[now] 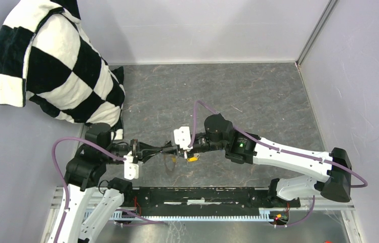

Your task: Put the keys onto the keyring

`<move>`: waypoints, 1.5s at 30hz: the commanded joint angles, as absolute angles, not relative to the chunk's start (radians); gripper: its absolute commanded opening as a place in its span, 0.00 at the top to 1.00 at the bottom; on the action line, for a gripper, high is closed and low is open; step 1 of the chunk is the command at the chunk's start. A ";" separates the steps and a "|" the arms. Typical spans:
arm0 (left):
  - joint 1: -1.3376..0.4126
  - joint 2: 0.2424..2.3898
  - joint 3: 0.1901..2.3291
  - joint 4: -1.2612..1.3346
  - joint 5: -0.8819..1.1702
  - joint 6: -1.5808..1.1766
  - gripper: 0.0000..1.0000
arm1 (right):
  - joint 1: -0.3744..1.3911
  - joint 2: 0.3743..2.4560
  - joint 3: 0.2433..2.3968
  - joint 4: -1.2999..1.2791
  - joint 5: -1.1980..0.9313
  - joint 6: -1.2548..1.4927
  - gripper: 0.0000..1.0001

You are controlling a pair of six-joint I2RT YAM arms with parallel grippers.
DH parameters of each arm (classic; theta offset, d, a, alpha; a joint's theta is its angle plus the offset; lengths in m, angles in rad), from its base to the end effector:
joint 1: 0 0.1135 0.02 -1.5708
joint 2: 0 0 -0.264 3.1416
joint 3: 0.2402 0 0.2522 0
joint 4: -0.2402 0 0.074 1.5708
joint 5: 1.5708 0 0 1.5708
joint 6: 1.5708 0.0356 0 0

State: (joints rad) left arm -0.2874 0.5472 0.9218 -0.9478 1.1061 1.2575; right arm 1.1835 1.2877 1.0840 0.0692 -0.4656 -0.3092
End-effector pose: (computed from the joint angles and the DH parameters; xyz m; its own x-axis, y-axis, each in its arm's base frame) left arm 0.0640 -0.0521 0.3475 0.6458 0.2537 -0.7201 0.7559 -0.0794 0.6499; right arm 0.0997 0.2867 0.3620 0.2546 -0.0956 -0.9623 -0.9636 -0.1087 -0.2442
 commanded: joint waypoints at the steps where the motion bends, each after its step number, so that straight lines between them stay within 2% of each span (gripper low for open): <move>1: -0.287 0.562 0.966 -0.930 1.147 1.197 0.98 | 1.192 1.299 1.145 0.045 -0.446 -0.332 0.71; 3: -0.287 0.559 0.966 -0.930 1.144 1.195 0.98 | 1.191 1.295 1.144 0.042 -0.439 -0.336 0.70; 4: -0.287 0.558 0.965 -0.929 1.144 1.195 0.98 | 1.192 1.296 1.143 0.039 -0.438 -0.339 0.74; 6: -0.287 0.557 0.966 -0.930 1.144 1.195 0.98 | 1.191 1.298 1.149 0.034 -0.428 -0.341 0.92; 7: -0.286 0.557 0.967 -0.930 1.145 1.195 0.98 | 1.192 1.300 1.151 0.031 -0.424 -0.343 0.98; 8: -0.287 0.558 0.969 -0.930 1.146 1.193 0.98 | 1.193 1.300 1.152 0.028 -0.421 -0.344 0.99; 11: -0.287 0.561 0.972 -0.930 1.141 1.172 0.97 | 1.192 1.286 1.140 0.050 -0.403 -0.341 0.99; 13: -0.287 0.564 0.969 -0.929 1.127 1.139 0.82 | 1.192 1.269 1.122 0.080 -0.389 -0.335 0.99; 16: -0.287 0.567 0.948 -0.928 1.094 1.079 0.72 | 1.191 1.243 1.097 0.124 -0.388 -0.322 0.99; 20: -0.287 0.550 0.902 -0.838 1.066 0.907 0.70 | 1.192 1.241 1.086 0.141 -0.406 -0.307 0.99; 25: -0.287 0.510 0.862 -0.693 1.055 0.756 0.74 | 1.192 1.243 1.079 0.158 -0.417 -0.292 0.99; 34: -0.287 0.512 0.875 -0.687 1.078 0.717 0.79 | 1.192 1.244 1.071 0.176 -0.420 -0.279 0.99; 41: -0.287 0.509 0.875 -0.659 1.071 0.691 0.98 | 1.192 1.243 1.064 0.178 -0.427 -0.272 0.99; 42: -0.287 0.507 0.873 -0.658 1.070 0.692 0.98 | 1.192 1.241 1.061 0.177 -0.425 -0.269 0.99; 45: -0.287 0.499 0.866 -0.685 1.065 0.743 0.98 | 1.190 1.216 1.042 0.173 -0.382 -0.252 0.68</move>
